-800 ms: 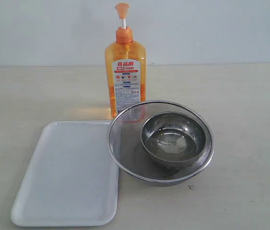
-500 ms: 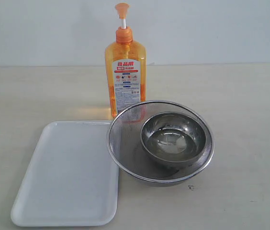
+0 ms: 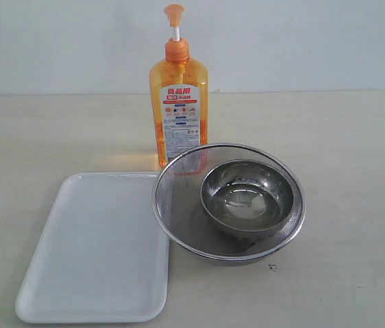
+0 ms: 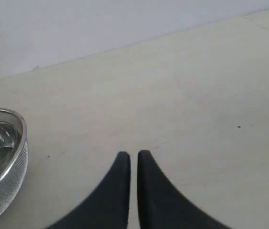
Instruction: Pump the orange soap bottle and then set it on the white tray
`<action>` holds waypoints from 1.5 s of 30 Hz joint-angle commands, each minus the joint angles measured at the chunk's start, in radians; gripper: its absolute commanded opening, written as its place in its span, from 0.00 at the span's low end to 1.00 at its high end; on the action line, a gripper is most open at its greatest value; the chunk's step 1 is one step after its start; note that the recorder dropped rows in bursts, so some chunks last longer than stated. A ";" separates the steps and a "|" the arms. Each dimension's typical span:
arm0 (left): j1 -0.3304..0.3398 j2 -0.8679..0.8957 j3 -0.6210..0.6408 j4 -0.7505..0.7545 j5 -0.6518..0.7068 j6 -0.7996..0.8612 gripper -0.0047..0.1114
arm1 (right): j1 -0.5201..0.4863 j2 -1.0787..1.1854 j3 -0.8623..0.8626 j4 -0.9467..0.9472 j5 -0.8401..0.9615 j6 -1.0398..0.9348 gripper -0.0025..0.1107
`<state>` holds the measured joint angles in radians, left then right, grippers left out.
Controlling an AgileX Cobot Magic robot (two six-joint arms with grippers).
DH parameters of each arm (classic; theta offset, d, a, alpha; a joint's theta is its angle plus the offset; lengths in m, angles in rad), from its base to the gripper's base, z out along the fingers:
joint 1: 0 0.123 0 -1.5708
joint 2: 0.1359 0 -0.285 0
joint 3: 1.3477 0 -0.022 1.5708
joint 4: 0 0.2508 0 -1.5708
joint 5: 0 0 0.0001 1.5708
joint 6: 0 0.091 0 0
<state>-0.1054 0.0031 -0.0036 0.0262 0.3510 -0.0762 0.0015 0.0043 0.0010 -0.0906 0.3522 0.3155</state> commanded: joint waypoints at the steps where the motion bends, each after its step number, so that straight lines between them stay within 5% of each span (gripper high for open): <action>1: 0.003 -0.003 0.004 -0.008 0.003 -0.002 0.08 | -0.001 -0.004 -0.001 0.002 -0.004 -0.002 0.03; 12: 0.003 -0.003 0.004 -0.008 0.003 -0.002 0.08 | -0.001 -0.004 -0.001 0.000 -0.035 0.024 0.03; 23: 0.003 -0.003 0.004 -0.008 0.003 -0.002 0.08 | -0.001 -0.004 -0.472 0.061 -0.034 0.024 0.03; 39: 0.003 -0.003 0.004 -0.008 0.003 -0.002 0.08 | -0.001 -0.004 -0.492 0.091 -0.423 0.042 0.03; 45: 0.003 -0.003 0.004 -0.008 0.003 -0.002 0.08 | -0.001 0.394 -0.699 0.072 -0.427 0.049 0.03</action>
<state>-0.1054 0.0031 -0.0036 0.0262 0.3510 -0.0762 0.0015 0.2378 -0.6155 0.0000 -0.0717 0.3669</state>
